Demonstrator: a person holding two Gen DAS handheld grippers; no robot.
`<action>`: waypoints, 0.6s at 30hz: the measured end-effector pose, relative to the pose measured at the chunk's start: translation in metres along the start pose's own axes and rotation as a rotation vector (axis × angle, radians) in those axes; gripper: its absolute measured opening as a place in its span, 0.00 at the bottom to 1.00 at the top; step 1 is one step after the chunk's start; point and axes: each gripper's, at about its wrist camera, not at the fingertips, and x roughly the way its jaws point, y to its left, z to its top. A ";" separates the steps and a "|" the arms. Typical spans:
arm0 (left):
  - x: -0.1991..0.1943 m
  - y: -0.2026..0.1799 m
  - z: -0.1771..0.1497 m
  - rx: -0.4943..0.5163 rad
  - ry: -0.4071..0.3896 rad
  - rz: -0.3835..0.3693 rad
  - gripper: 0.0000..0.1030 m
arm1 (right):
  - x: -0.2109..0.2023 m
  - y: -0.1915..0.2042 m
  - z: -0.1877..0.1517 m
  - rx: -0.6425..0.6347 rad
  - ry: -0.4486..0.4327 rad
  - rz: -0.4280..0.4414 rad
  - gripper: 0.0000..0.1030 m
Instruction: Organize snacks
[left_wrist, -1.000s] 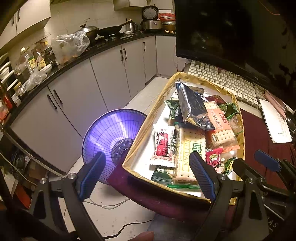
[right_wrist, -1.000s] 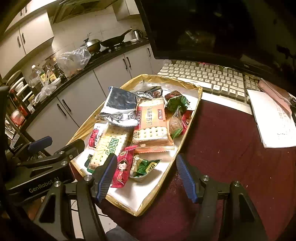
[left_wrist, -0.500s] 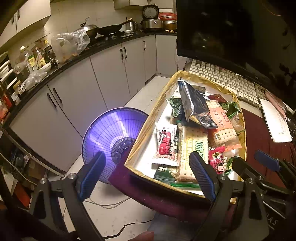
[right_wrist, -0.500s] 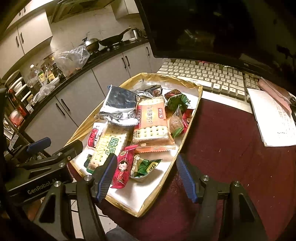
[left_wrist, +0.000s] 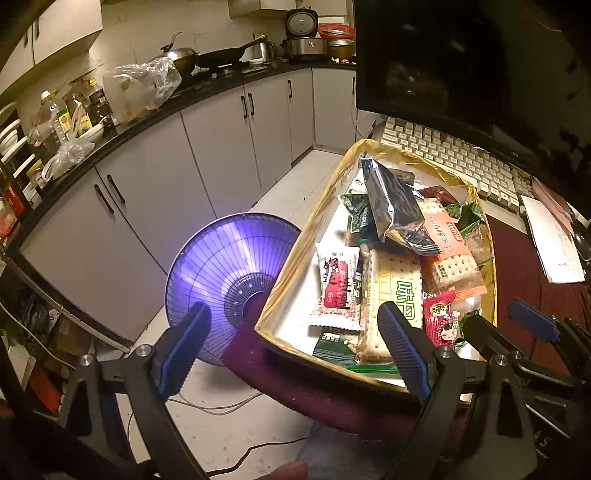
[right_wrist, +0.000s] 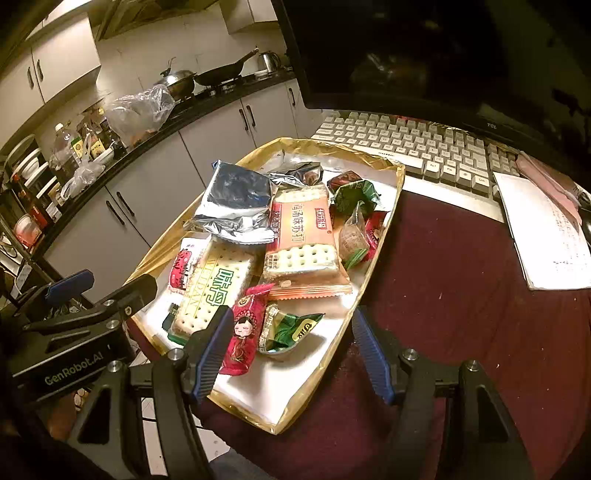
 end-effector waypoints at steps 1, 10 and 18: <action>0.000 0.000 0.000 0.000 0.000 0.000 0.89 | 0.000 0.000 0.000 0.001 0.001 0.001 0.65; 0.003 0.000 0.000 0.013 0.004 -0.002 0.89 | 0.001 0.001 0.000 0.001 0.003 -0.001 0.65; 0.003 0.000 0.000 0.013 0.003 -0.001 0.89 | 0.002 0.001 0.000 0.000 0.004 -0.002 0.65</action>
